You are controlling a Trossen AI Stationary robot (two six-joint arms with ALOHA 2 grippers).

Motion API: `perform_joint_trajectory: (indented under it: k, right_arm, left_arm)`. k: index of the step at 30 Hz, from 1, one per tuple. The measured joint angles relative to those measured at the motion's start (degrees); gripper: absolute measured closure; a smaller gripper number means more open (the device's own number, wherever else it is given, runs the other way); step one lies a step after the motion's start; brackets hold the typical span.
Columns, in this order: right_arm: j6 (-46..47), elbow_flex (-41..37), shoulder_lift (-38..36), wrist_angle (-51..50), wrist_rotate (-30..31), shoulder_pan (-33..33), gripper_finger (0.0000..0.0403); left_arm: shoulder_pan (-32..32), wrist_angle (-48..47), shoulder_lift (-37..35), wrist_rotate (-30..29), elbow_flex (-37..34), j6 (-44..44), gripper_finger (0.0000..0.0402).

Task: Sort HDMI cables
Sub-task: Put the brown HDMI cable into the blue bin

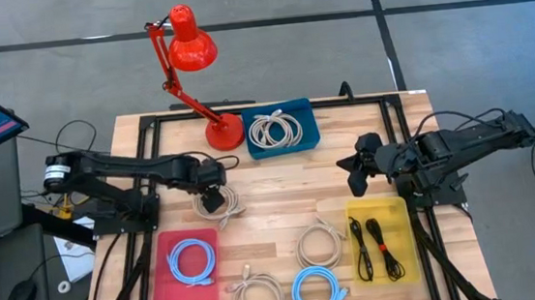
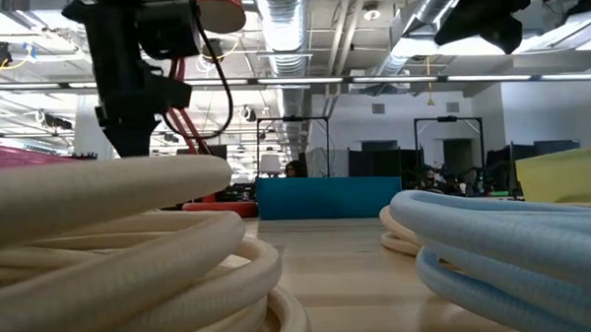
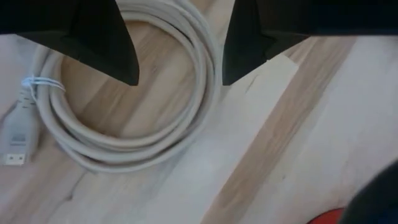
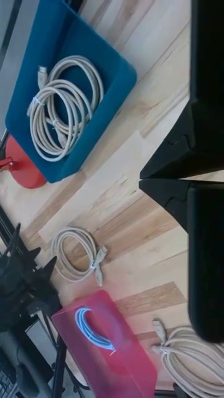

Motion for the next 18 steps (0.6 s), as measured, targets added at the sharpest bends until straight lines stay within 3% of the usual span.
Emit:
perform_joint_trajectory:
  k: [4,14,18]
  right_arm:
    - [0.0,0.0,0.0,-0.1,0.0,0.0,0.0403]
    - [0.2,0.0,0.0,-0.1,-0.2,0.0,0.0403]
    - [0.2,0.0,0.0,-0.1,-0.2,0.0,0.0403]
  left_arm:
    - [0.7,3.1,3.2,2.8,0.0,2.4,0.0178]
    - [6.4,7.5,8.9,2.9,0.0,6.8,0.0199]
    - [8.3,9.4,10.0,7.2,-0.1,9.8,0.0199]
